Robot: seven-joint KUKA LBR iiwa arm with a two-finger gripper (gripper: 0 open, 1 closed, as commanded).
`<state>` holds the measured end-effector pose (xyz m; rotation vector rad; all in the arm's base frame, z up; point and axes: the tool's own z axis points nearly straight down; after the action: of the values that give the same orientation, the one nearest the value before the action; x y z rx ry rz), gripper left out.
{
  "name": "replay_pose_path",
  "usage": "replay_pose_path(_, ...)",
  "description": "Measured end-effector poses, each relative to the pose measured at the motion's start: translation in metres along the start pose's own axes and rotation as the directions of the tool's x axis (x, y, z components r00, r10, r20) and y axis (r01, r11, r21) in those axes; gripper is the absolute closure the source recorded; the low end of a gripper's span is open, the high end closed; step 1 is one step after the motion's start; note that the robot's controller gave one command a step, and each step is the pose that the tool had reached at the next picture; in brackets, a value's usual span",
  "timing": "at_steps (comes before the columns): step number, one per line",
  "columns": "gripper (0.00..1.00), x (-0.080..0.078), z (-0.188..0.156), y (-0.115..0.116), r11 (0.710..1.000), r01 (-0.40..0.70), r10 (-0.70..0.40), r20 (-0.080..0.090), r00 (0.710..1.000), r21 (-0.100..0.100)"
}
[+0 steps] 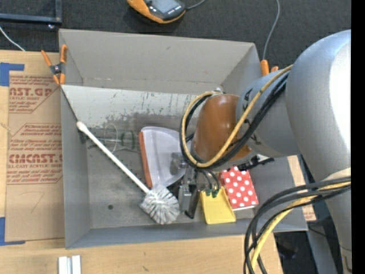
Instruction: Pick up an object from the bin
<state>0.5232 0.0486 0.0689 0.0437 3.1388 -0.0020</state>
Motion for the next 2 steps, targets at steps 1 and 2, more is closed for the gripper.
replay_pose_path(1, 0.00, 0.016, -0.001, -0.022, 0.994, 0.106, -0.106, 0.005, 0.994, -0.001)
replay_pose_path(2, 1.00, 0.000, -0.001, -0.001, 1.000, 0.001, -0.001, -0.002, 1.000, 0.002)
